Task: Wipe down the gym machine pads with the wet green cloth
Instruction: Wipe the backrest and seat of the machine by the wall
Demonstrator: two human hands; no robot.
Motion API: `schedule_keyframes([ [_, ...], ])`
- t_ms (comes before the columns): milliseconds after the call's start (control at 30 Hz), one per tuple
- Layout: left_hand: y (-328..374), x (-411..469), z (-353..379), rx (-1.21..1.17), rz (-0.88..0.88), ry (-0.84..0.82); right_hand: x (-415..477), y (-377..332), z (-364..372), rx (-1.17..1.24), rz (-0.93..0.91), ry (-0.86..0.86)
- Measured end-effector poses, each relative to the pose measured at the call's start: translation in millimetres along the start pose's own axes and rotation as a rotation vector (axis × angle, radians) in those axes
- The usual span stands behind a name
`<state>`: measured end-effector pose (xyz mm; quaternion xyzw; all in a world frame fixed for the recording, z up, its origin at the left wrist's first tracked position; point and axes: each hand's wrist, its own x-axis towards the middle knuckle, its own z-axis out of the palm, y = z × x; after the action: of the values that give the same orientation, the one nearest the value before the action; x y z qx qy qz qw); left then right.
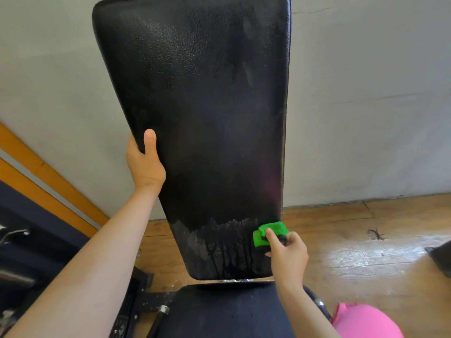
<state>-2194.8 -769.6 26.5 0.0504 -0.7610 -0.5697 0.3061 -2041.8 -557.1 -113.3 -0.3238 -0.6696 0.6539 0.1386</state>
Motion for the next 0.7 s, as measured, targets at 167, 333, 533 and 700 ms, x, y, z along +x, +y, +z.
schedule_keyframes([
  [167,0,1,1,-0.014,0.033,-0.011,-7,-48,16,0.118,-0.169,-0.029],
  [333,2,-2,1,-0.038,0.030,-0.019,-4,-72,28,0.102,-0.277,-0.084],
  [533,3,-2,1,-0.049,0.024,-0.020,-7,-9,20,-0.005,-0.094,-0.080],
  [700,3,-3,2,-0.043,0.016,-0.007,-13,20,16,-0.098,0.036,-0.067],
])
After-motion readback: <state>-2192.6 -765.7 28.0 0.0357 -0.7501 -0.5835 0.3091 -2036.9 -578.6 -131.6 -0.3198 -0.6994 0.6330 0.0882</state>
